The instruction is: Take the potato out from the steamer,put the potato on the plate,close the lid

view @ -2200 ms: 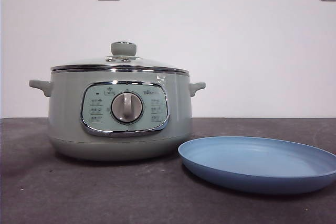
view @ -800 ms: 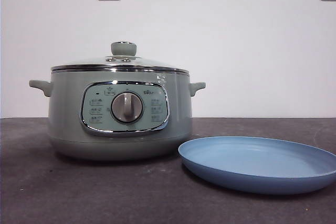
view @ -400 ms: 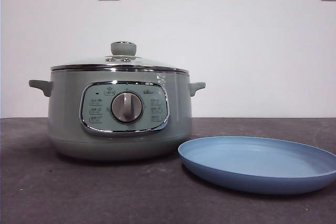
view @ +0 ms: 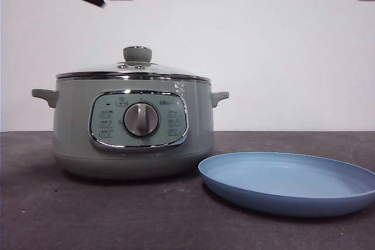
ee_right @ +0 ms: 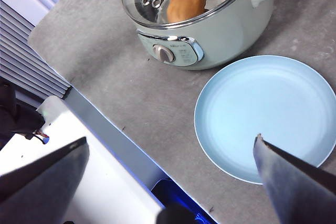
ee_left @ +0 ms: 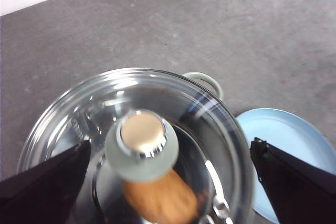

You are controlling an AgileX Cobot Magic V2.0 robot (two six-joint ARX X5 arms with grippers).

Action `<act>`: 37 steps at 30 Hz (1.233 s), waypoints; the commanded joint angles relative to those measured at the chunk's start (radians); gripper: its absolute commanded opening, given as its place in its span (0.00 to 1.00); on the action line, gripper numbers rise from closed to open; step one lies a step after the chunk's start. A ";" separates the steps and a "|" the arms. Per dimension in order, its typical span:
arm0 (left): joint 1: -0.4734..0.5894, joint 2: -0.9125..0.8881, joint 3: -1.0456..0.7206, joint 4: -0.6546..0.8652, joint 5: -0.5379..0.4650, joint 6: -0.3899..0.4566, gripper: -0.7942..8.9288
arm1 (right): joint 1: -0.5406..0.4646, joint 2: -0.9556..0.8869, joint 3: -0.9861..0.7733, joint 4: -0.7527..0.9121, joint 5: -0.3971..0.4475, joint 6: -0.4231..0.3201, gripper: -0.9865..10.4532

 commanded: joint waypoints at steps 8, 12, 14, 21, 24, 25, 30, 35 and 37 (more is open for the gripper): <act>-0.031 0.200 0.043 0.103 -0.072 0.019 0.75 | 0.001 -0.001 0.003 0.003 -0.001 0.002 0.61; -0.031 0.240 0.043 0.102 -0.094 0.033 0.75 | 0.001 -0.001 0.003 0.003 0.000 0.002 0.61; -0.033 0.246 0.043 0.098 -0.112 0.033 0.72 | 0.001 -0.001 0.003 0.003 0.000 0.002 0.61; -0.051 0.246 0.043 0.084 -0.137 0.037 0.45 | 0.001 -0.001 0.003 0.003 0.000 0.001 0.61; -0.059 0.246 0.043 0.071 -0.137 0.037 0.36 | 0.001 -0.001 0.003 0.003 0.000 0.001 0.61; -0.060 0.246 0.043 0.071 -0.136 0.037 0.34 | 0.001 -0.001 0.003 0.003 0.000 0.001 0.61; -0.063 0.246 0.043 0.071 -0.136 0.036 0.20 | 0.001 -0.001 0.003 0.003 0.000 0.001 0.61; -0.065 0.246 0.043 0.070 -0.135 0.035 0.07 | 0.001 -0.001 0.003 0.003 0.000 0.001 0.61; -0.065 0.246 0.043 0.065 -0.135 0.035 0.07 | 0.001 -0.001 0.003 0.003 0.000 0.002 0.61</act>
